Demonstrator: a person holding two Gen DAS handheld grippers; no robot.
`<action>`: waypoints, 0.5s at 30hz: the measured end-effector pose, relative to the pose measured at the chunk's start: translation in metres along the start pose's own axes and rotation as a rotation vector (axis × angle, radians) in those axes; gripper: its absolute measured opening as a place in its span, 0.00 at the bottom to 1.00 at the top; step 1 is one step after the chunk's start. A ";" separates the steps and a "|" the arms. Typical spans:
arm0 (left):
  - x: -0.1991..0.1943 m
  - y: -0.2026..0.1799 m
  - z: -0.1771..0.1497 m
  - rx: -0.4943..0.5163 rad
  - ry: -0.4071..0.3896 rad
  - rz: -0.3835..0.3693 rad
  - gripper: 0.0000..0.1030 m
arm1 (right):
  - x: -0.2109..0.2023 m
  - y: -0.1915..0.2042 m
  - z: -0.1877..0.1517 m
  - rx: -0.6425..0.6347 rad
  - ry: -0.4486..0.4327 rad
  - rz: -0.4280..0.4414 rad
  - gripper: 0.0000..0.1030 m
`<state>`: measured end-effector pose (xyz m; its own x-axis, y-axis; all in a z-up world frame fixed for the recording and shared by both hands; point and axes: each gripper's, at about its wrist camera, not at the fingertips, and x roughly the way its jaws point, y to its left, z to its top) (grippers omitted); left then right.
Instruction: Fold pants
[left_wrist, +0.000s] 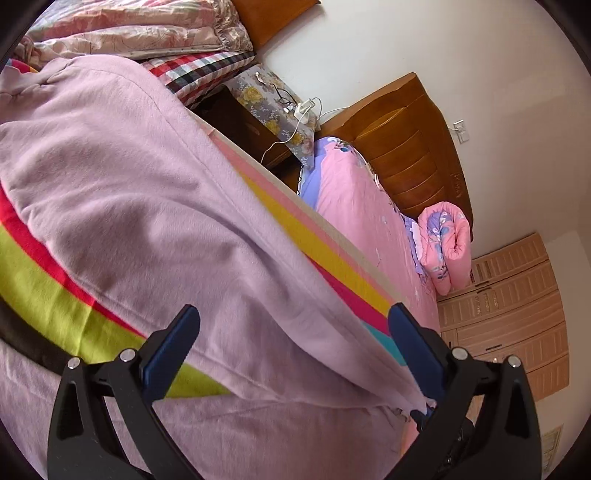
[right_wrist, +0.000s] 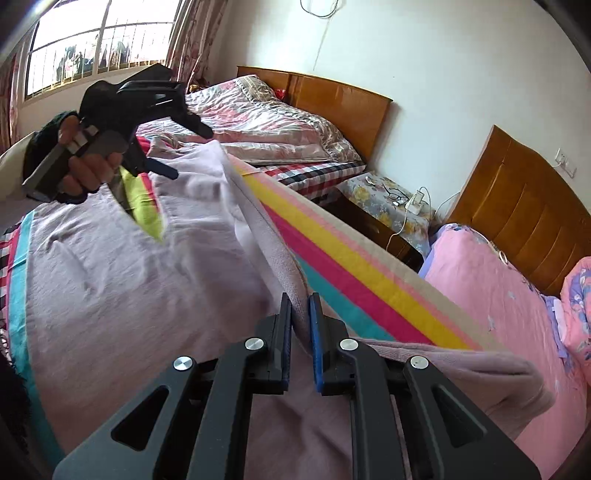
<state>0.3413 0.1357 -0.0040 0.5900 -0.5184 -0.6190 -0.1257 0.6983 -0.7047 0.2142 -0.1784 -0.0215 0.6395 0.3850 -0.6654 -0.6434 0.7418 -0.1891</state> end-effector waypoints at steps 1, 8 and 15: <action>-0.008 0.000 -0.014 0.021 0.001 0.002 0.99 | -0.006 0.014 -0.016 0.050 0.020 0.014 0.14; -0.019 0.038 -0.067 0.049 0.067 0.091 0.99 | -0.054 0.020 -0.107 0.626 -0.047 0.025 0.74; -0.030 0.052 -0.070 0.050 0.033 0.048 0.99 | -0.053 -0.032 -0.173 1.158 -0.015 -0.061 0.63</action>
<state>0.2613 0.1526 -0.0464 0.5573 -0.4994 -0.6633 -0.1129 0.7459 -0.6564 0.1283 -0.3174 -0.1047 0.6660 0.3317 -0.6681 0.1546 0.8148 0.5587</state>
